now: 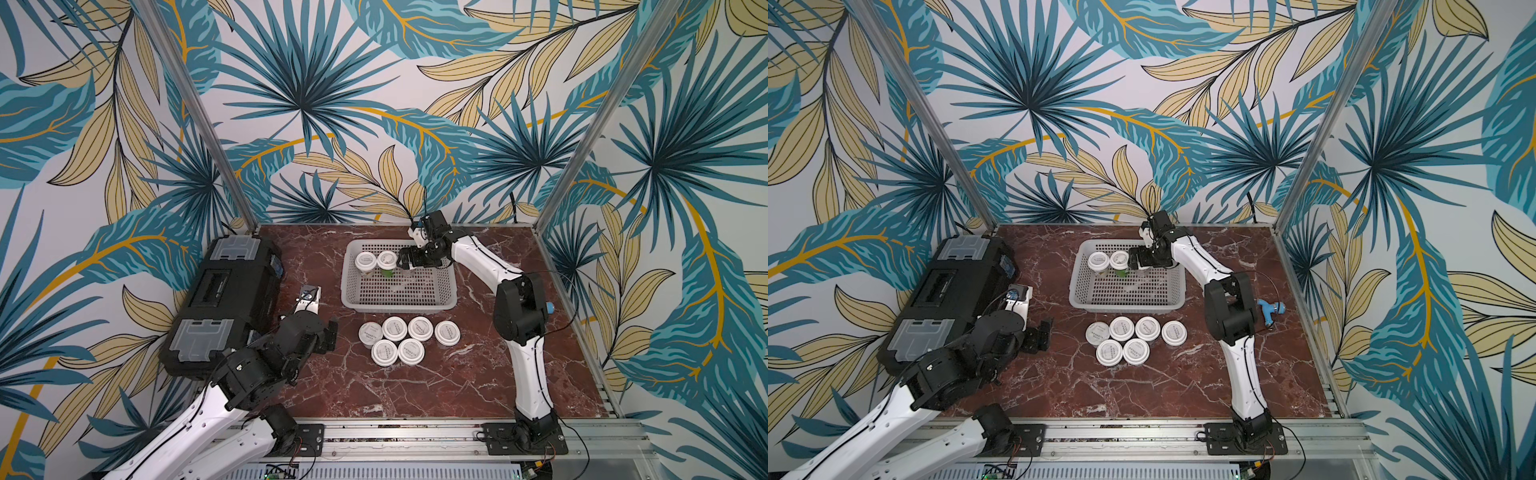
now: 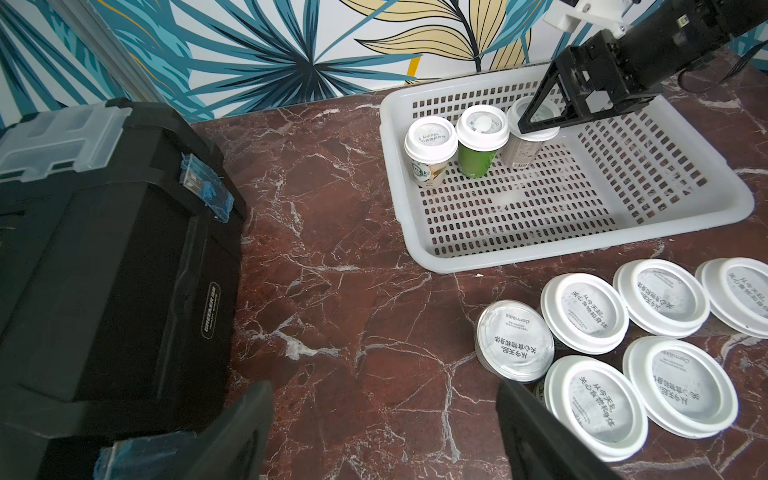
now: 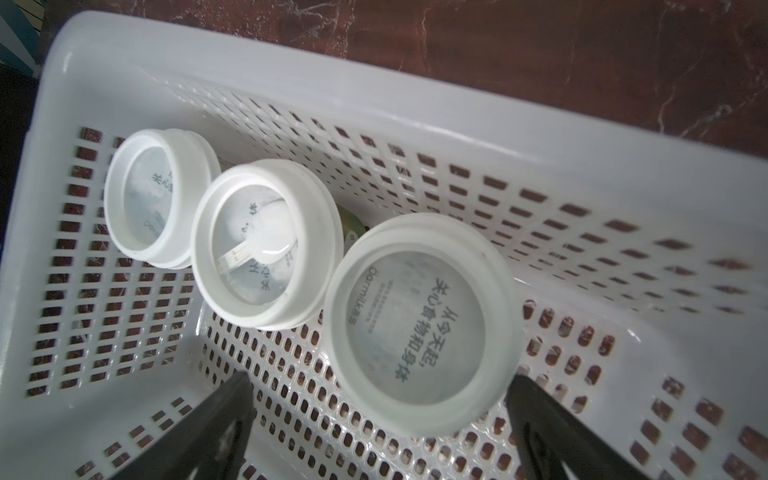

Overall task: Put the yogurt in the basket
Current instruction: Place the yogurt in the basket.

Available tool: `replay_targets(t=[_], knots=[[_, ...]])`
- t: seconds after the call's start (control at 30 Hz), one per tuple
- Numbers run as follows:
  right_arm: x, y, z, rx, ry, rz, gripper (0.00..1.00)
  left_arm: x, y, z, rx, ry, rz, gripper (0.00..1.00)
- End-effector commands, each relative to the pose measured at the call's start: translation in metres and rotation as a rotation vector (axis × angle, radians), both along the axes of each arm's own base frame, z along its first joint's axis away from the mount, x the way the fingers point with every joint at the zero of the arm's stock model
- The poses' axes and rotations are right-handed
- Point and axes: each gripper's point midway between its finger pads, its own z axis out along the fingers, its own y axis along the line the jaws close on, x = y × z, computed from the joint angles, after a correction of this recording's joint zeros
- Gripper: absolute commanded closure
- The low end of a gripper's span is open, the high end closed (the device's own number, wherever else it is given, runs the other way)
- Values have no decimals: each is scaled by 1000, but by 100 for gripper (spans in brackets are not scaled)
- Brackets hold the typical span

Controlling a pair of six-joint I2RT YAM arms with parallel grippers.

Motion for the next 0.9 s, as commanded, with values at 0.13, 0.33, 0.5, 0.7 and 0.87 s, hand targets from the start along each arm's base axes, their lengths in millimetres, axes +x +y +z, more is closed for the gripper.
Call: replay_targets(t=[0.13,0.33,0.5,0.7,0.87], knots=[[-6,-18,12,-72,-44,-22,0,2,-5,-6,24,37,-14,12],[-17,-35,53,-112,-130,-41,0,9,-17,-15,55,95,-40,12],[-48,-48,89,-100,-171,-40,0,11,-37,-18,27,134,-108,12],[-116,-77,97,-112,-148,-61,0,10,-64,-36,41,270,-189,12],[-178,-94,86,-111,-102,-84,1,6,-79,-46,35,309,-232,12]])
